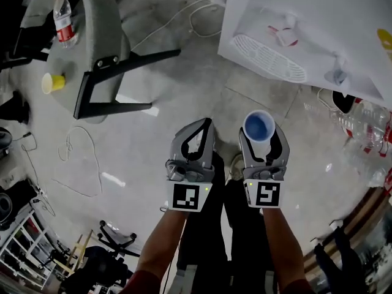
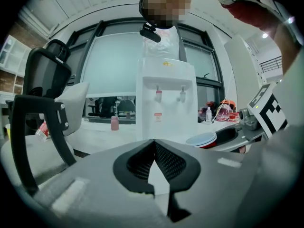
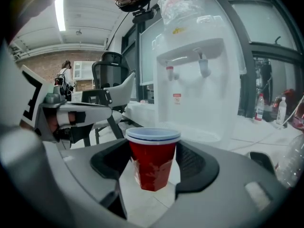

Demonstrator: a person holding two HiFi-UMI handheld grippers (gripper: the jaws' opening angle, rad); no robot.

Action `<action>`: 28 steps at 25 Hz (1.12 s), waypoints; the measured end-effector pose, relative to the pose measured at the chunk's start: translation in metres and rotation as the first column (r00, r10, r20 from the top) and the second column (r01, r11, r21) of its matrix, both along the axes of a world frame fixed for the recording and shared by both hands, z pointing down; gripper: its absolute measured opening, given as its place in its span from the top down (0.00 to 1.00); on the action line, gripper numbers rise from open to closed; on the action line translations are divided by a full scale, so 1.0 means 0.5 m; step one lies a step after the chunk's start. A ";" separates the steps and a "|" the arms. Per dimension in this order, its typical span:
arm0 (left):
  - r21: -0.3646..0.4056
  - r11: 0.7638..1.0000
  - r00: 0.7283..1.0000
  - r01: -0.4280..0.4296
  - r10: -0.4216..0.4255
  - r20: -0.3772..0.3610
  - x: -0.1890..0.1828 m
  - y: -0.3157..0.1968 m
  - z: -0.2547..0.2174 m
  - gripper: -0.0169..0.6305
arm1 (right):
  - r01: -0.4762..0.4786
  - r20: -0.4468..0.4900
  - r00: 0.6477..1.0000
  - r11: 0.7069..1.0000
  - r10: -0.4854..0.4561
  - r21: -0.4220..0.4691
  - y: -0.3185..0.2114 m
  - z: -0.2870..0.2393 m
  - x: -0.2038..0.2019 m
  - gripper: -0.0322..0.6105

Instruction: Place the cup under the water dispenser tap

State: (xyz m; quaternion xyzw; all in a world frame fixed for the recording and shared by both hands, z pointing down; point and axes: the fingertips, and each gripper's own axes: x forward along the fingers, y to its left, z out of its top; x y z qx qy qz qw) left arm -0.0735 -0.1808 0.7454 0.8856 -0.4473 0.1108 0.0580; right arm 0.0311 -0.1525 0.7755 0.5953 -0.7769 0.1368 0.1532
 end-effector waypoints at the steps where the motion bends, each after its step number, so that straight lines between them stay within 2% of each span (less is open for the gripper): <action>1: -0.008 1.000 1.000 0.001 -0.001 0.001 -0.001 0.000 0.010 0.98 | -0.008 0.011 1.000 1.000 0.008 -0.009 -0.002 0.004 -0.003 0.49; 7: -0.045 0.999 1.000 -0.002 0.000 -0.026 -0.001 0.005 0.042 0.98 | -0.002 0.004 1.000 1.000 0.002 -0.027 -0.011 0.028 -0.006 0.49; 10: -0.066 0.998 1.000 -0.005 0.005 -0.002 -0.002 0.004 0.056 0.98 | 0.005 -0.003 1.000 1.000 -0.005 -0.026 -0.030 0.033 -0.007 0.49; 14: -0.074 0.997 1.000 -0.008 0.007 -0.005 0.000 0.000 0.059 0.98 | 0.039 -0.046 0.998 0.999 -0.038 0.015 -0.070 0.031 -0.001 0.49; 22: -0.077 0.997 1.000 -0.013 0.012 -0.007 0.006 -0.015 0.057 0.98 | 0.024 -0.046 0.999 0.996 -0.020 0.087 -0.185 -0.004 0.000 0.49; 28: -0.085 0.996 1.000 -0.015 0.014 -0.014 0.003 -0.022 0.059 0.98 | 0.026 -0.080 0.997 0.992 -0.016 0.122 -0.251 -0.009 0.015 0.49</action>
